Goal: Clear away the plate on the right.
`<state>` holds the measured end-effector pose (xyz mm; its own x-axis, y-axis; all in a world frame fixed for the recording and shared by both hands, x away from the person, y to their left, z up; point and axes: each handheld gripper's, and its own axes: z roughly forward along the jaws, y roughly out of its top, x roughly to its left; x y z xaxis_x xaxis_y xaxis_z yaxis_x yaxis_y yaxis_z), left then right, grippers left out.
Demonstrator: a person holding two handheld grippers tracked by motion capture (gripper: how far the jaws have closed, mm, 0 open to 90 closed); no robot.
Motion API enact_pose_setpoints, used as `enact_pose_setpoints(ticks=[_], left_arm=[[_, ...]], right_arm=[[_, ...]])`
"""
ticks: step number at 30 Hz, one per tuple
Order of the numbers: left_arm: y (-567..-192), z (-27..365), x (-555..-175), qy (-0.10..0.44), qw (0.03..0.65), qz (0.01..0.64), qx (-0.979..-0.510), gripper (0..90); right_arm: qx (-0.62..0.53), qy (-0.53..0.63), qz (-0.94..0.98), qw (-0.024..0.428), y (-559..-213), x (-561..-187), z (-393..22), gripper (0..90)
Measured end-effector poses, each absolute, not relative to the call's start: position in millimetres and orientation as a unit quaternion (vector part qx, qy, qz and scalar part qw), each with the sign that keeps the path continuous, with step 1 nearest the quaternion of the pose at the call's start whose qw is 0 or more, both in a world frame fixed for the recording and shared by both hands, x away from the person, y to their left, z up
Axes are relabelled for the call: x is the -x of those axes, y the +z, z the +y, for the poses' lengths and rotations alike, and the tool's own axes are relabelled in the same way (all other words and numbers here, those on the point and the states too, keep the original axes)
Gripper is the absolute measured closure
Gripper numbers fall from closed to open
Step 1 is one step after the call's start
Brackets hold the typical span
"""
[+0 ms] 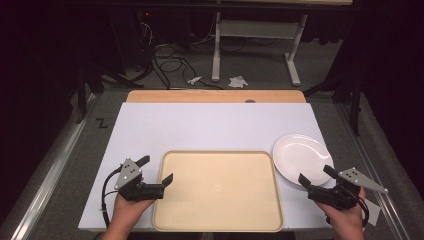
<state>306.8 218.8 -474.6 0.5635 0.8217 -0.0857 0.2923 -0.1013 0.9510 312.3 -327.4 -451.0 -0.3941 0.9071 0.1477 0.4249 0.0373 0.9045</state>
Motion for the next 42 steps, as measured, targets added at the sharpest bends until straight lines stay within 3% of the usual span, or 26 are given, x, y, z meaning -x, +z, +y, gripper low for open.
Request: enact_pose_setpoints(ticks=[18, 42], left_arm=[[-474.6, 217.3, -308.5, 0.241, 0.544, 0.392, -0.702, 0.2], [-473.9, 215.5, -308.1, 0.236, 0.547, 0.384, -0.706, 0.6]], right_arm=[[-0.54, 0.478, 0.651, 0.236, -459.1, -314.4, -353.2, 0.3], [-0.599, 0.474, 0.618, 0.186, -471.9, -317.8, -371.8, 0.4]])
